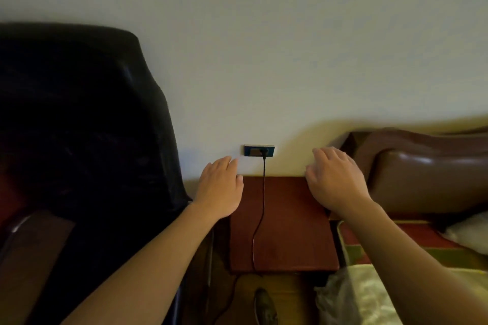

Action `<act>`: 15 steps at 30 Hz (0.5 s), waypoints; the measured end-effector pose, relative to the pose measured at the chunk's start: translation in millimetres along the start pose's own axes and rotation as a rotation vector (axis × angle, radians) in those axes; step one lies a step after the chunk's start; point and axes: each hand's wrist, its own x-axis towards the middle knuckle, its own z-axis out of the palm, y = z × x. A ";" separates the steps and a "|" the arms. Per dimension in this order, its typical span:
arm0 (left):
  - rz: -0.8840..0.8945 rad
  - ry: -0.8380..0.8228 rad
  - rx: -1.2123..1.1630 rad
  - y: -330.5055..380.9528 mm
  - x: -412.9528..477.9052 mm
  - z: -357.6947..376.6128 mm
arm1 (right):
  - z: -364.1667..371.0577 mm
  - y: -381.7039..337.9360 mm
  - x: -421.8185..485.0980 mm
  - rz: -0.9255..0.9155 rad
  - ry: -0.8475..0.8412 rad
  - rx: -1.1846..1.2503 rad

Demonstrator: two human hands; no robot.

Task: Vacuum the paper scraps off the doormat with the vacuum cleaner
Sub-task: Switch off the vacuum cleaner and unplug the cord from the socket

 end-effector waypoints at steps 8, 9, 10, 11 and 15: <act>-0.109 -0.158 -0.094 -4.3 79.0 127.7 | 89.7 50.7 90.6 -0.070 -0.115 -0.018; -0.119 -0.171 -0.105 -4.4 85.3 141.8 | 101.0 54.7 97.2 -0.073 -0.135 -0.019; -0.126 -0.184 -0.116 -4.8 90.7 155.1 | 112.2 58.5 102.7 -0.073 -0.149 -0.018; -0.130 -0.201 -0.131 -5.1 95.9 167.9 | 122.7 62.0 107.2 -0.073 -0.158 -0.017; -0.115 -0.245 -0.208 -2.9 109.6 210.4 | 160.9 74.6 116.3 -0.067 -0.204 -0.011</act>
